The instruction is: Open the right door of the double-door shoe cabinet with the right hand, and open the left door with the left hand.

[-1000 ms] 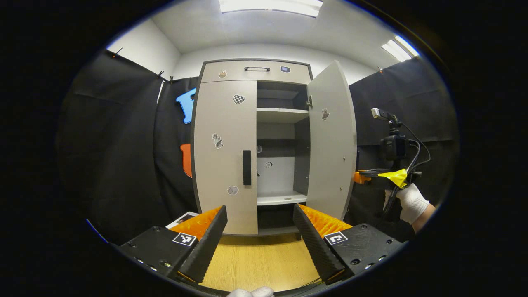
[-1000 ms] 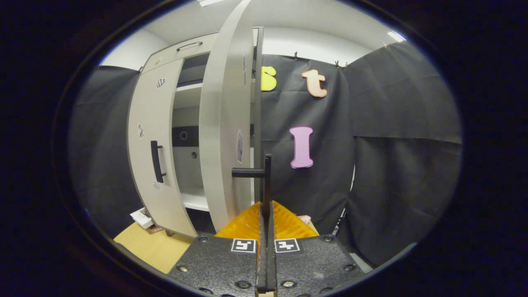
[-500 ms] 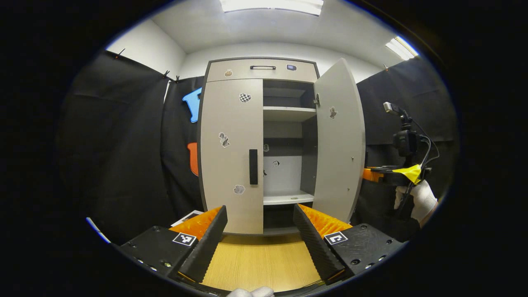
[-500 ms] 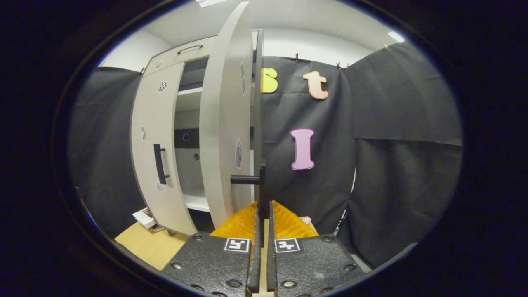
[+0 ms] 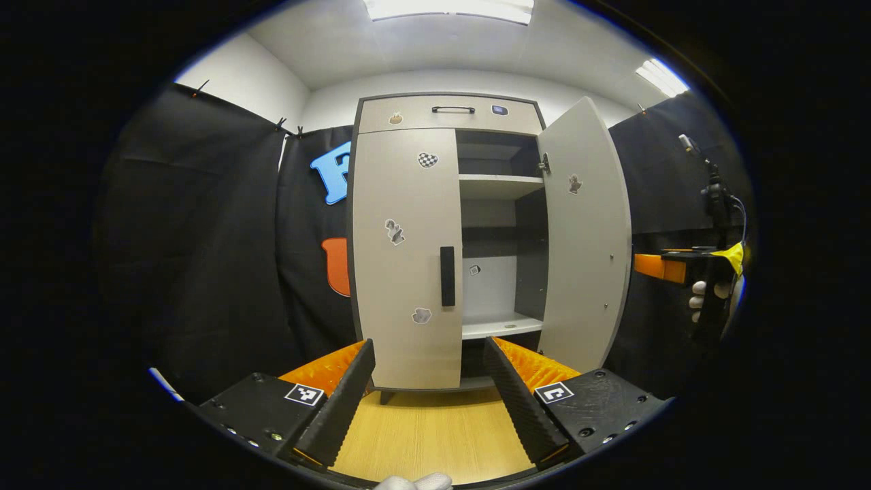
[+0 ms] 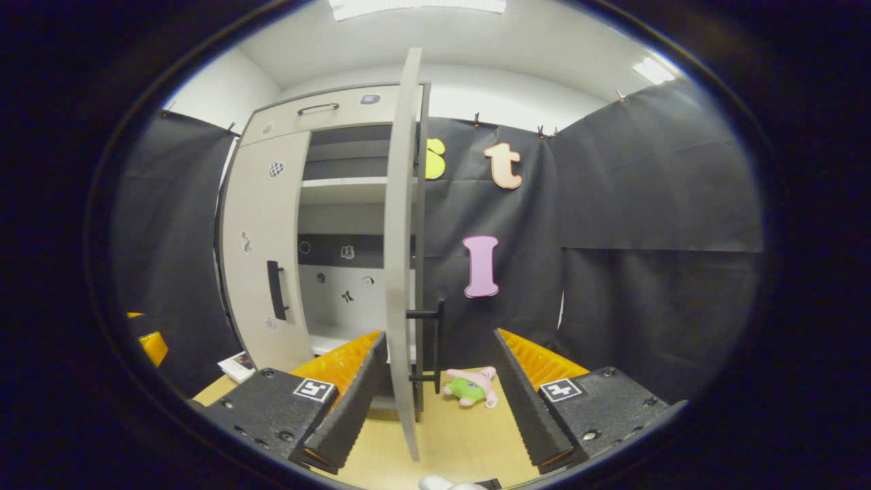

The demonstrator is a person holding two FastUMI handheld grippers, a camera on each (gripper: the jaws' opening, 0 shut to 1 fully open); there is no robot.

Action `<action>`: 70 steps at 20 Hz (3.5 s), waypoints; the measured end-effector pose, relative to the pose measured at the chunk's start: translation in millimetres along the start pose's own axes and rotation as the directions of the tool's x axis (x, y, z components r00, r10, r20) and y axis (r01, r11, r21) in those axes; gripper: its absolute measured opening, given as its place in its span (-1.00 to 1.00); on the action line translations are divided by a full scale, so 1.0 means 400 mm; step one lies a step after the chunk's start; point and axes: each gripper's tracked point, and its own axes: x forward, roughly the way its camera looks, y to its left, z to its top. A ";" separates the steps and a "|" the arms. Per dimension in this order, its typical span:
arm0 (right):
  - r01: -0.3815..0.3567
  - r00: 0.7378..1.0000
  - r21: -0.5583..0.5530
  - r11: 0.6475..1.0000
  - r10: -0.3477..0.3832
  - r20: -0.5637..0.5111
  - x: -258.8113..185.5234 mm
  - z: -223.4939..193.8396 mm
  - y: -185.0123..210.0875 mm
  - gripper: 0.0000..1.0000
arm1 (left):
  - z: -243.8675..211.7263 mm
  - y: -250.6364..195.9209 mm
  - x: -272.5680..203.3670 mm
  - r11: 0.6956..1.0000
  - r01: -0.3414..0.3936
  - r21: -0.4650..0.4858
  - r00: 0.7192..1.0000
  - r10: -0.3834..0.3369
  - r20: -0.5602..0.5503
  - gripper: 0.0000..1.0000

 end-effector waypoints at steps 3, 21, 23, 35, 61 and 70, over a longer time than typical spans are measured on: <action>-0.032 0.999 0.001 0.999 0.032 0.008 -0.049 -0.013 0.076 0.95 | -0.012 0.037 0.015 1.000 0.002 0.007 1.000 -0.002 -0.004 0.93; -0.087 0.996 0.035 0.996 0.087 -0.019 -0.097 -0.057 0.213 0.98 | 0.001 0.035 0.358 0.999 0.048 0.007 0.999 -0.048 0.012 0.94; -0.080 0.997 0.035 0.996 0.081 -0.021 -0.088 -0.052 0.209 0.98 | 0.005 0.017 0.440 0.998 0.055 0.015 0.998 -0.055 0.015 0.93; -0.012 0.998 0.004 1.000 0.012 -0.061 -0.056 -0.067 0.166 0.97 | 0.003 -0.095 0.791 0.997 0.071 0.024 0.997 -0.071 0.021 1.00; -0.043 0.997 0.030 0.999 0.045 -0.063 -0.085 -0.080 0.150 0.97 | -0.014 -0.098 0.815 0.996 0.084 -0.038 0.996 -0.084 -0.012 -0.92; -0.092 0.994 0.024 0.995 0.093 -0.058 -0.120 -0.080 0.187 0.98 | -0.009 -0.078 0.729 0.992 0.116 -0.041 0.993 -0.116 0.003 -0.92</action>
